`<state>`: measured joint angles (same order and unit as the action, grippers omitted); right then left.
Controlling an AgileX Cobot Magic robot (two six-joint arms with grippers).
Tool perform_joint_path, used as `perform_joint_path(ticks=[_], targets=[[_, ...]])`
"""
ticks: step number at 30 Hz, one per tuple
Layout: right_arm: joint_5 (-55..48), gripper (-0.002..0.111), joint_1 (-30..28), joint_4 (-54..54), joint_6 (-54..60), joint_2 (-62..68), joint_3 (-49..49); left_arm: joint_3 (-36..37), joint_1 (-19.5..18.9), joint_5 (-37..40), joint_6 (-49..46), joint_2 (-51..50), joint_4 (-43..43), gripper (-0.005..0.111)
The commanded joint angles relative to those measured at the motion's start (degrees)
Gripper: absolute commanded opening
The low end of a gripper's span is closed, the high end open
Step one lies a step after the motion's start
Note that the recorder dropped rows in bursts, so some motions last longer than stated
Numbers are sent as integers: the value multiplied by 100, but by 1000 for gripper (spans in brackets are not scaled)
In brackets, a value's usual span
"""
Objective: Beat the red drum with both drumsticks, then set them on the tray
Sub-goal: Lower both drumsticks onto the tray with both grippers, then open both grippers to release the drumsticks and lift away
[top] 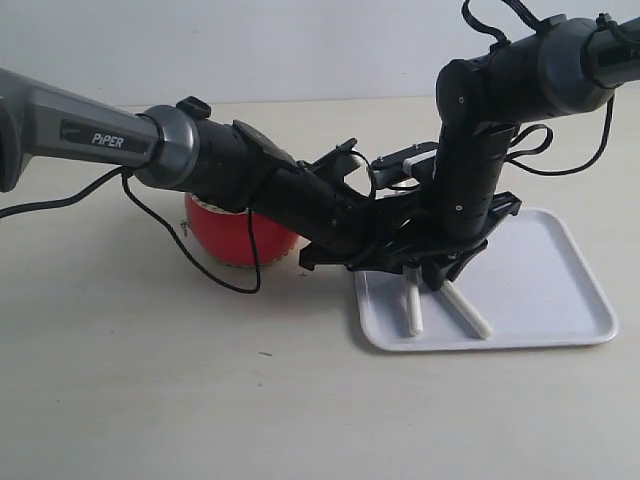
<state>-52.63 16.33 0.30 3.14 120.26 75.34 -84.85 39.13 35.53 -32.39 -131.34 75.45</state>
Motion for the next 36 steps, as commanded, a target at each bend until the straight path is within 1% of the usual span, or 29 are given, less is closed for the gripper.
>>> perform_joint_path(ticks=[1,3,5,6,11,13,20,29,33,34,36], targets=[[159,12,-79,-483,-15,289,-71,-55,75,557,-19,178,-35,0],[159,14,-79,-483,-15,289,-71,-55,75,567,-19,178,-35,1],[159,15,-79,-483,1,289,-71,-55,75,578,-19,178,-35,7],[159,15,-79,-483,30,289,-71,-55,75,590,-19,178,-35,11],[159,15,-79,-483,29,289,-71,-55,75,606,-19,178,-44,40],[159,15,-79,-483,43,289,-71,-55,75,606,-19,178,-44,46],[219,15,-79,-483,69,289,-71,-55,75,570,-19,178,-44,46],[-253,15,-79,-468,69,5,238,-57,75,564,-64,199,53,46],[-371,15,-79,-468,93,-221,346,-57,75,554,-207,299,238,46],[-371,16,-79,-468,110,-252,346,-57,75,555,-235,333,265,46],[-415,23,-79,-468,135,-278,346,-57,75,555,-230,404,278,46]])
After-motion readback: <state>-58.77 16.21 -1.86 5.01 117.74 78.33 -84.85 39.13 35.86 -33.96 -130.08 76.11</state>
